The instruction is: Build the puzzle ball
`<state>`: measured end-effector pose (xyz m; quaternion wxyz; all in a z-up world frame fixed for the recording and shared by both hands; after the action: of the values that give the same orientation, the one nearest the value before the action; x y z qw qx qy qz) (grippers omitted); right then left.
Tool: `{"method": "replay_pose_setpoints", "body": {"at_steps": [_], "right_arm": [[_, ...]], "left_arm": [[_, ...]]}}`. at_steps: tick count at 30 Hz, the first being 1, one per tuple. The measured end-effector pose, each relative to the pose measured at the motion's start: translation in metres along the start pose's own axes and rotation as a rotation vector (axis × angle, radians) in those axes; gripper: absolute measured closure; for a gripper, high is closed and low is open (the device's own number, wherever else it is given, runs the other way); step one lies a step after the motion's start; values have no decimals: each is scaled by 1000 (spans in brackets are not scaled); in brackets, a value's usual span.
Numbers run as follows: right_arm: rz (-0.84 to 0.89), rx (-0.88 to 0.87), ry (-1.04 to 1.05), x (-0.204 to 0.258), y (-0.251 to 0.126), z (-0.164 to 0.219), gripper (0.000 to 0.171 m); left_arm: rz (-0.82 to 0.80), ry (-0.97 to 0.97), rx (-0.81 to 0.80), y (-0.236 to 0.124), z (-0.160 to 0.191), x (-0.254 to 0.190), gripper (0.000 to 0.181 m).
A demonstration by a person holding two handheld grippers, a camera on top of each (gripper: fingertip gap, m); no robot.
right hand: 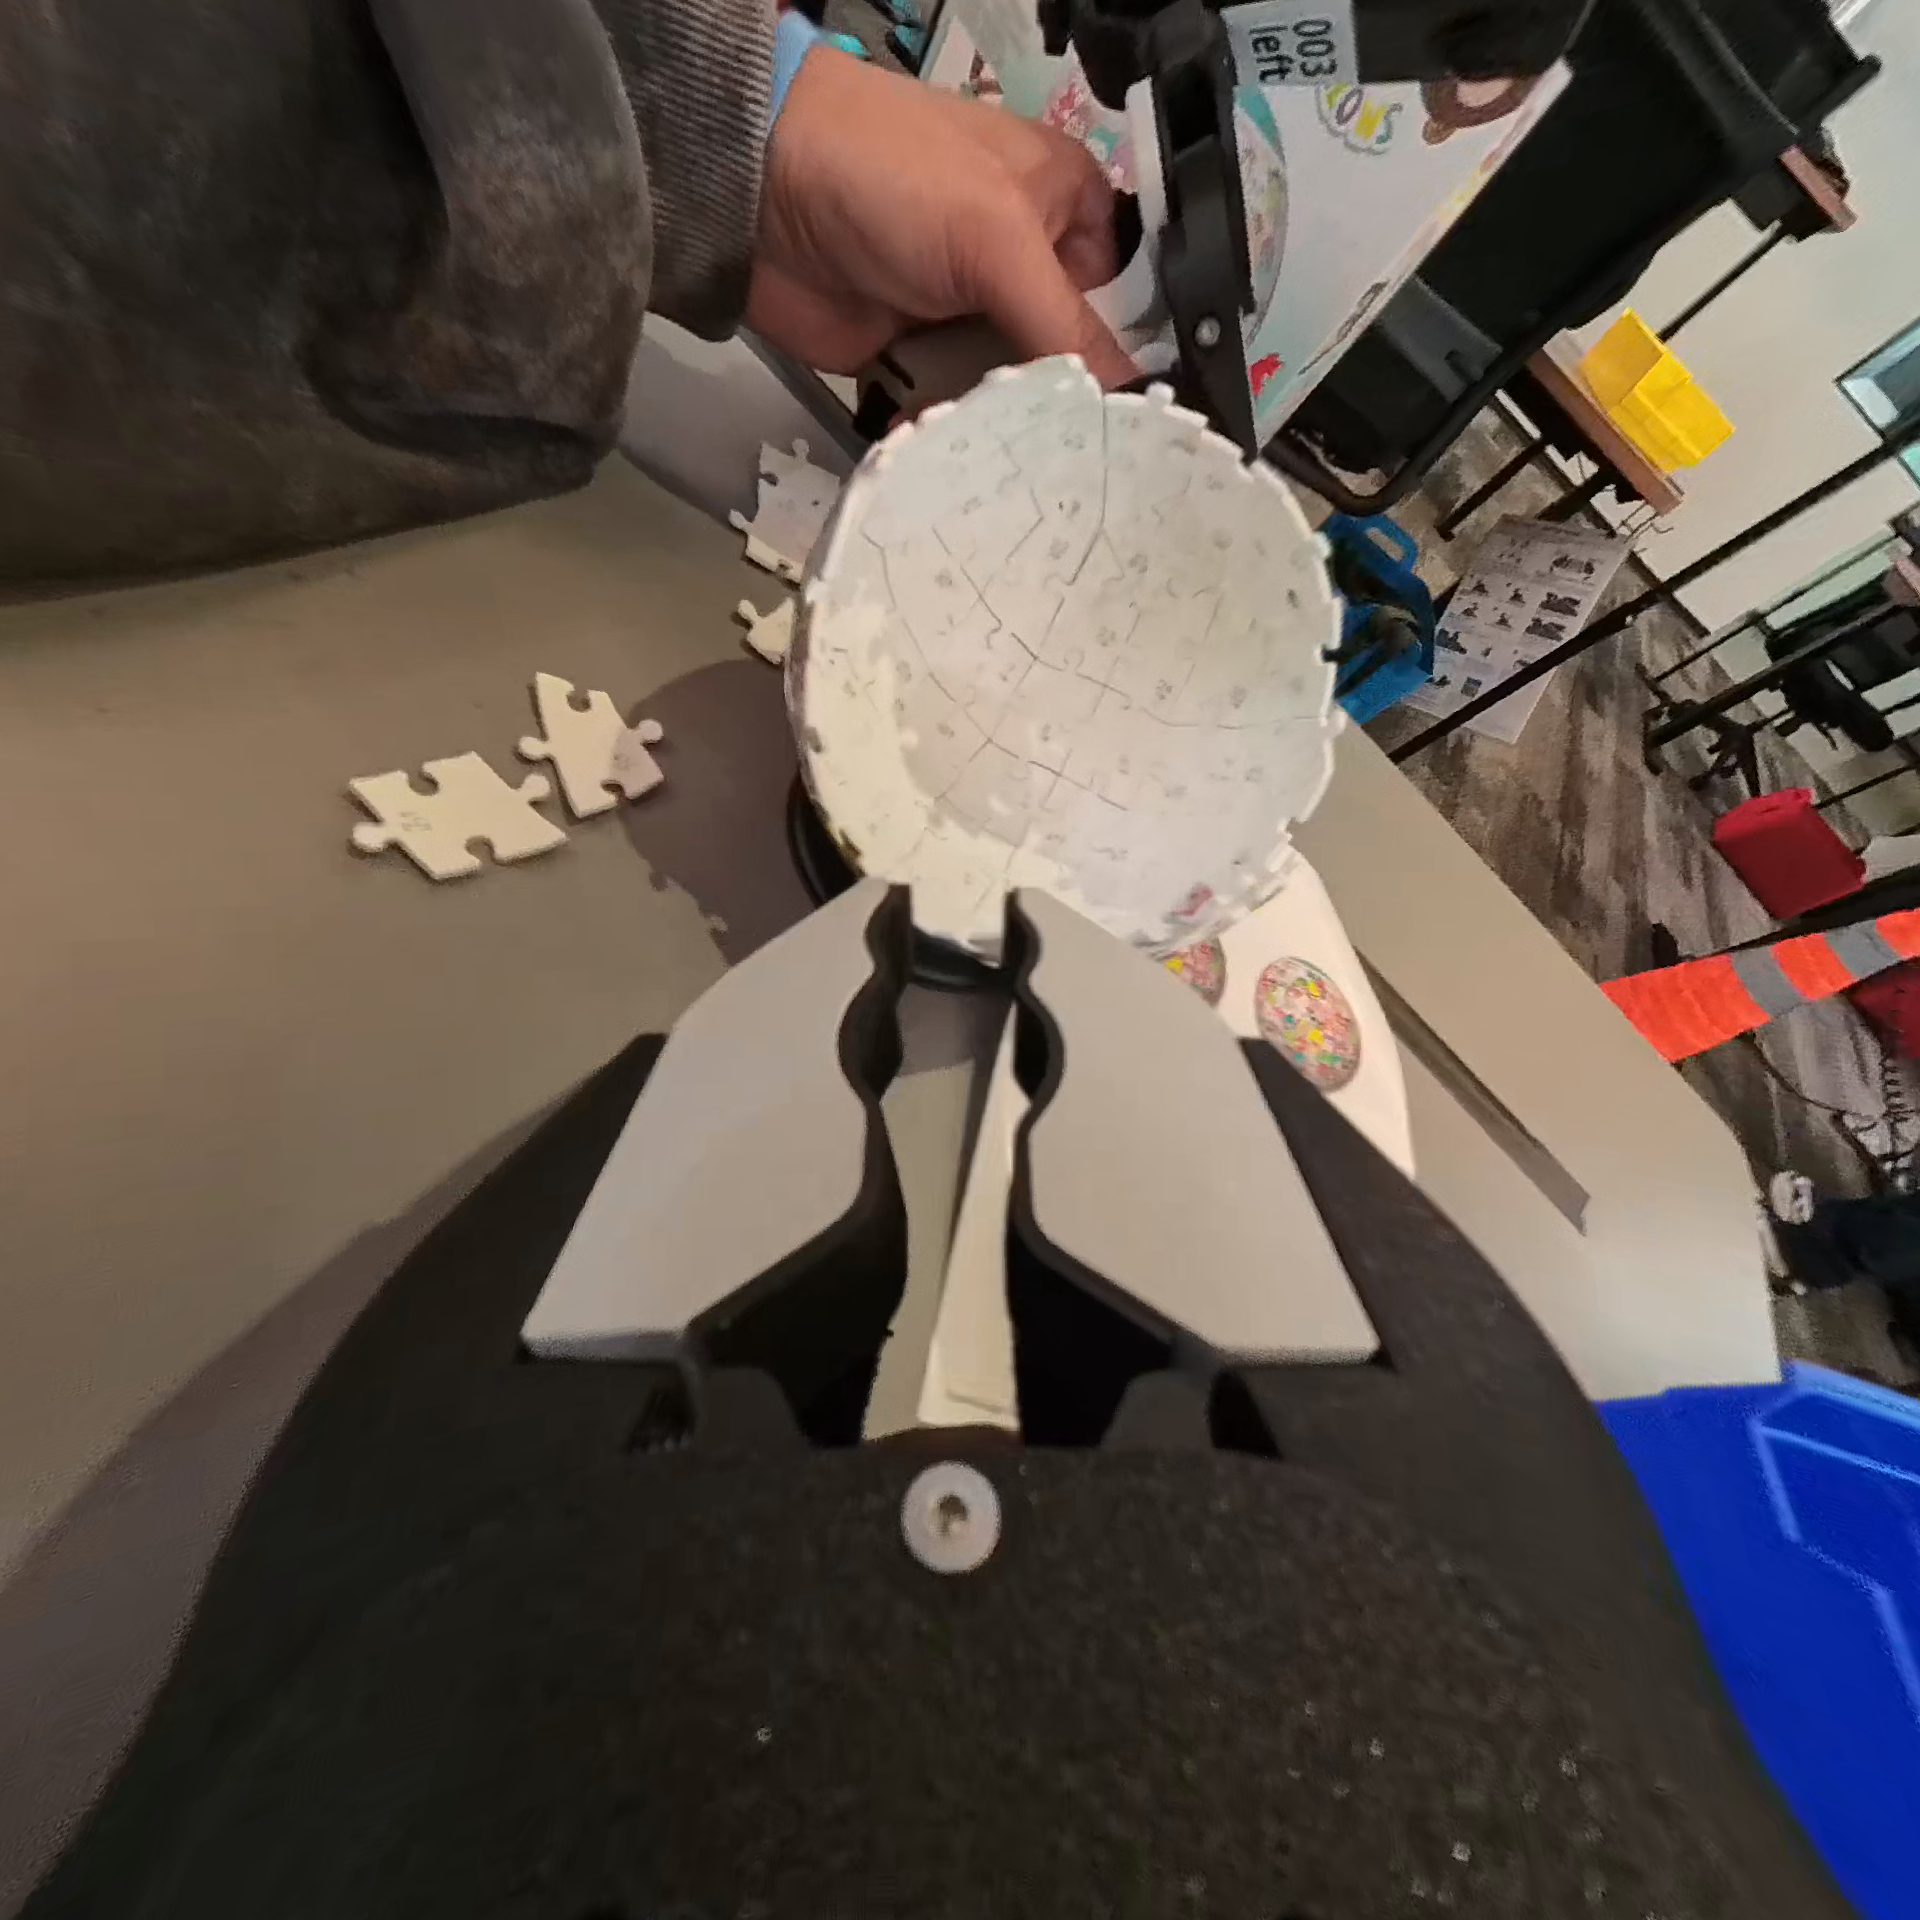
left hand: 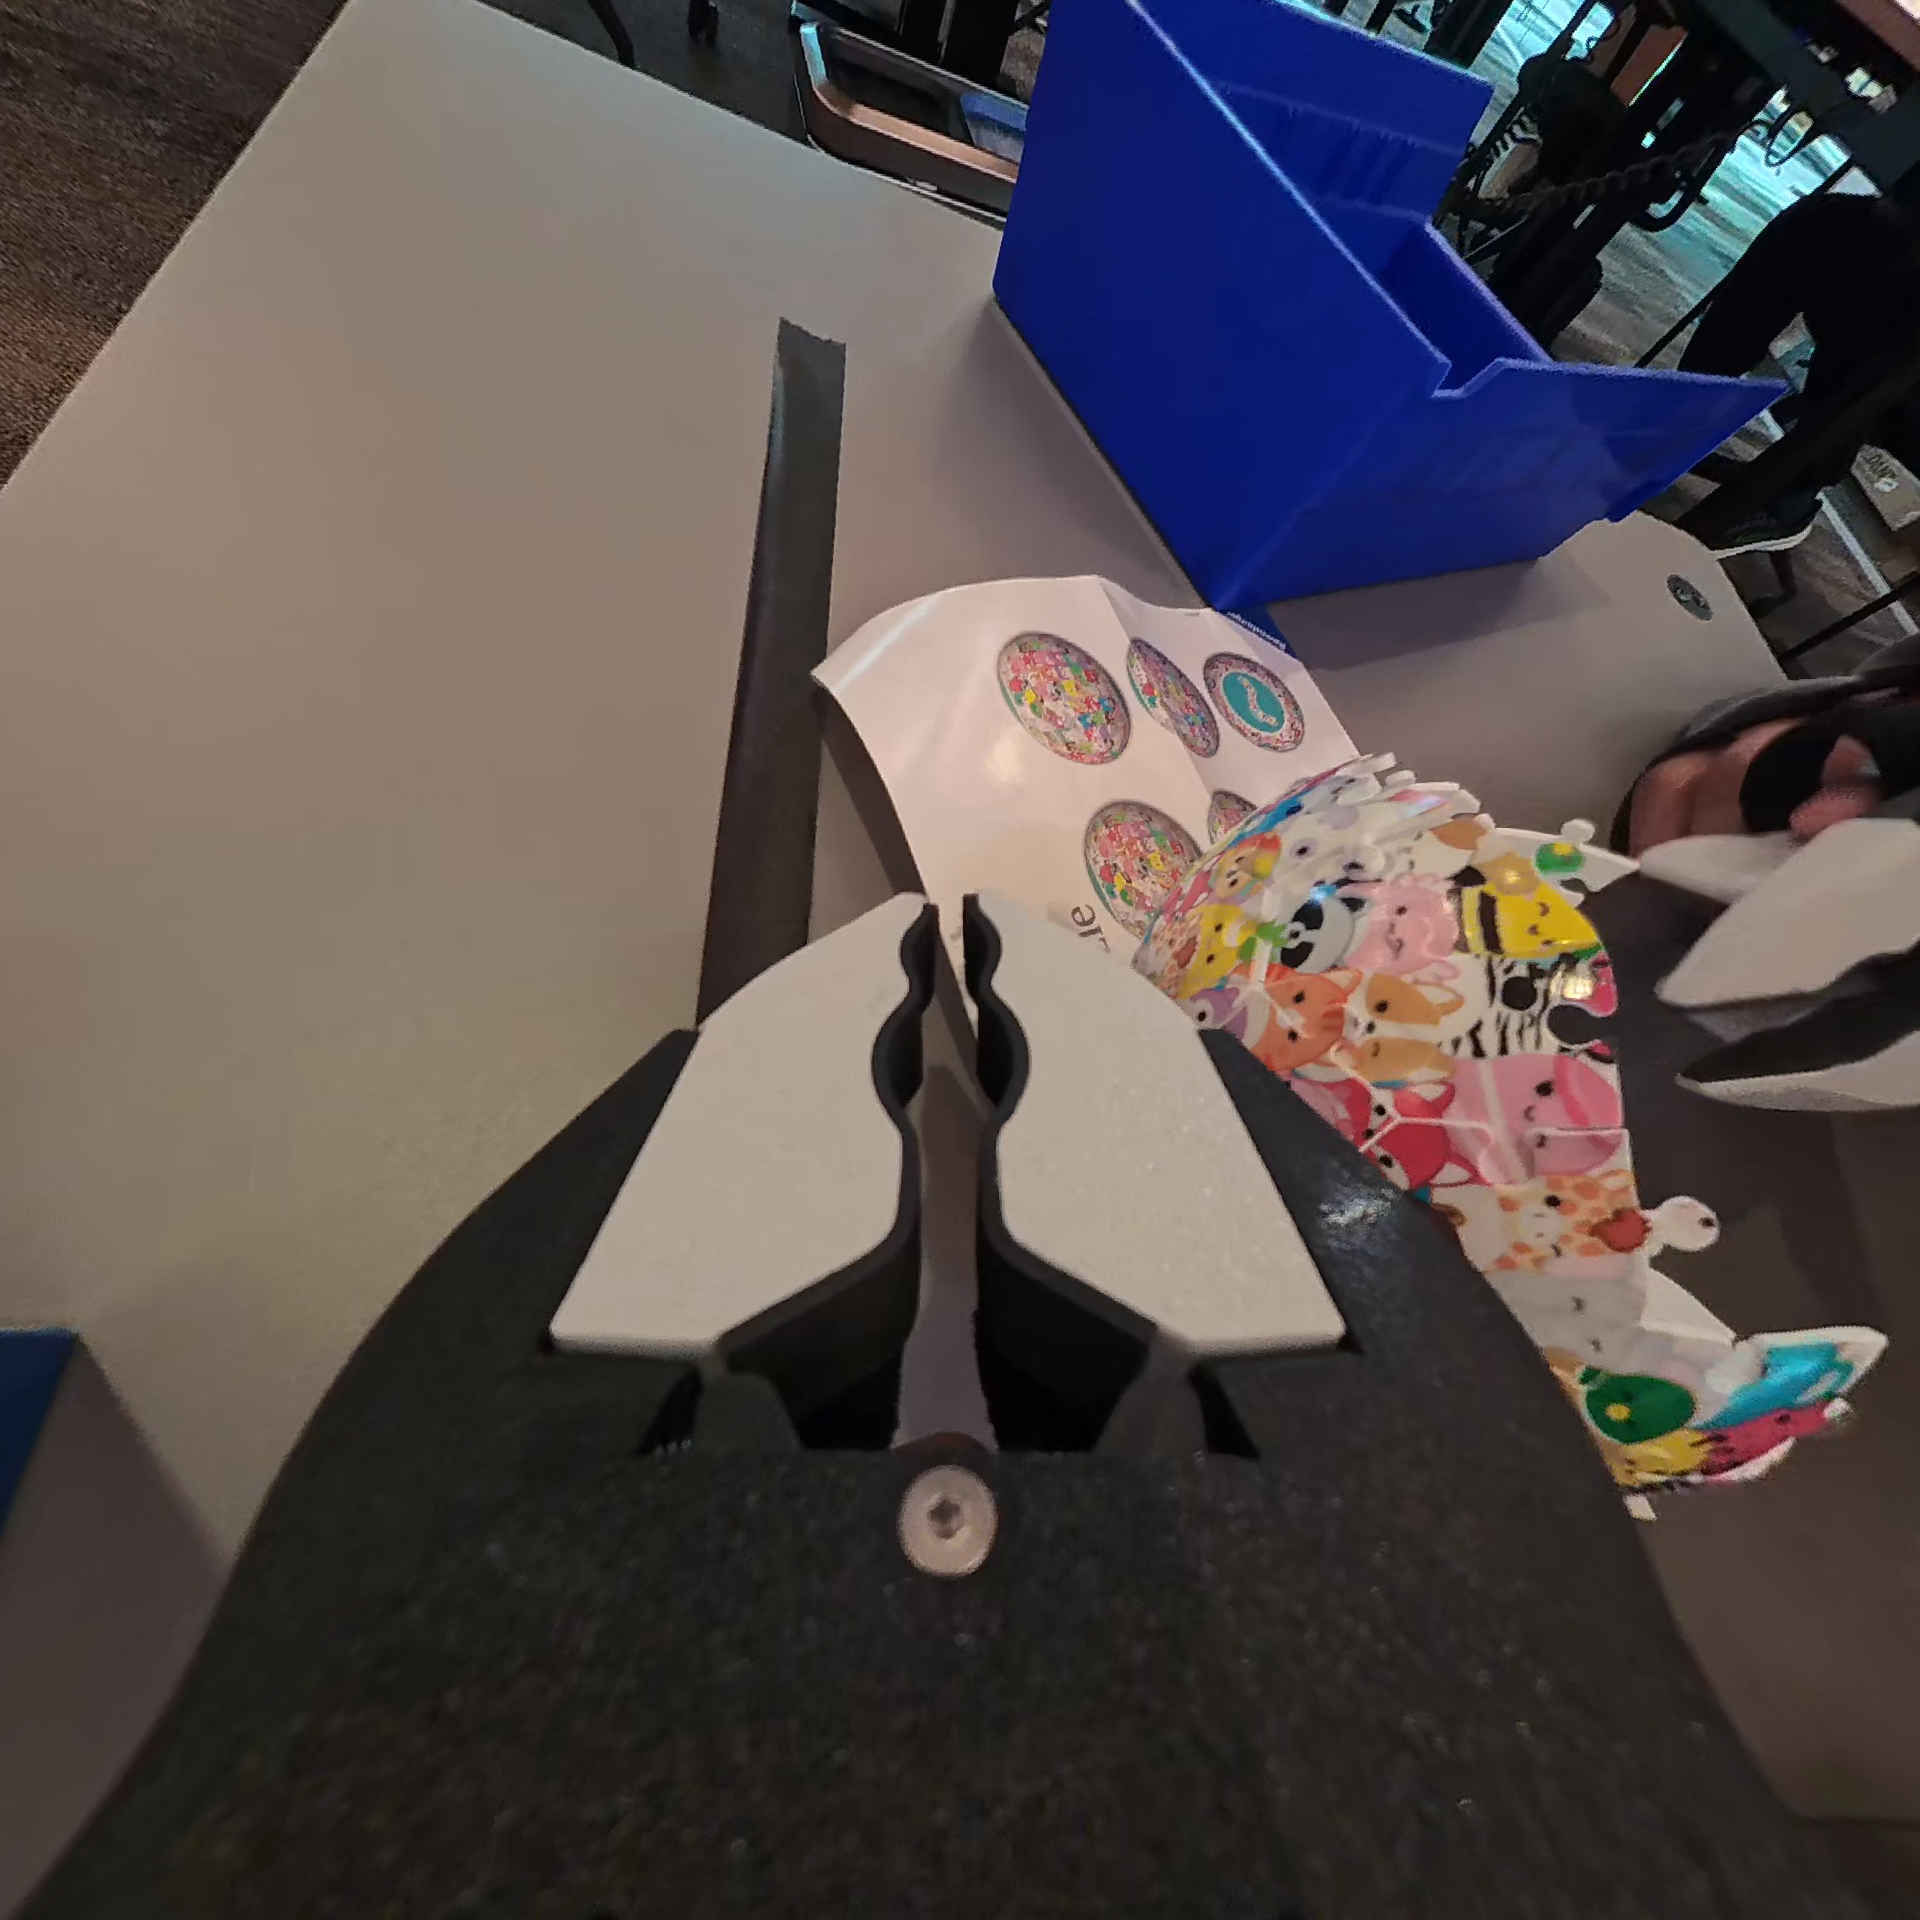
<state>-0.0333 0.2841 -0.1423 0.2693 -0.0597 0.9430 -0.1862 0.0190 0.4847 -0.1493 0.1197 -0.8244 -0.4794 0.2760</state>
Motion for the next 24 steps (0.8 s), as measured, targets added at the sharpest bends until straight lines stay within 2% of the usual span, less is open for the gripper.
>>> {"method": "replay_pose_setpoints", "body": {"at_steps": [2,9,11,14,16,20,24], "right_arm": [[-31,29,-105,-5,-3,3,144],[-241,277,-640,-20,-19,-10,143],[-255,402,-853,-25,-17,-9,143],[-328,465,-1056,-22,-5,-5,141],[-372,486,-1109,-22,4,-2,142],[-445,557,-1069,-23,18,3,139],[-477,572,-1087,-17,25,2,141]], "left_arm": [[3,-2,-1,-1,0,0,177],[-5,2,20,4,3,0,177],[-23,16,31,4,4,1,177],[-33,22,15,1,3,4,177],[-25,7,-3,-1,3,6,177],[2,-9,-67,-1,3,9,177],[2,14,-65,5,7,11,177]]}}
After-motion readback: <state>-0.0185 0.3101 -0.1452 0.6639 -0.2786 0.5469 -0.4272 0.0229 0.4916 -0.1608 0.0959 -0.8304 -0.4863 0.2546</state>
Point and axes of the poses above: each gripper's, where its closed fingertips meet, y out along the fingers, z out of its underside, x = y × z across the jaws, the point moved 4 cm from there along -y, back along the fingers, and after that the axes turned 2 degrees about -x, right-handed, at the moved point
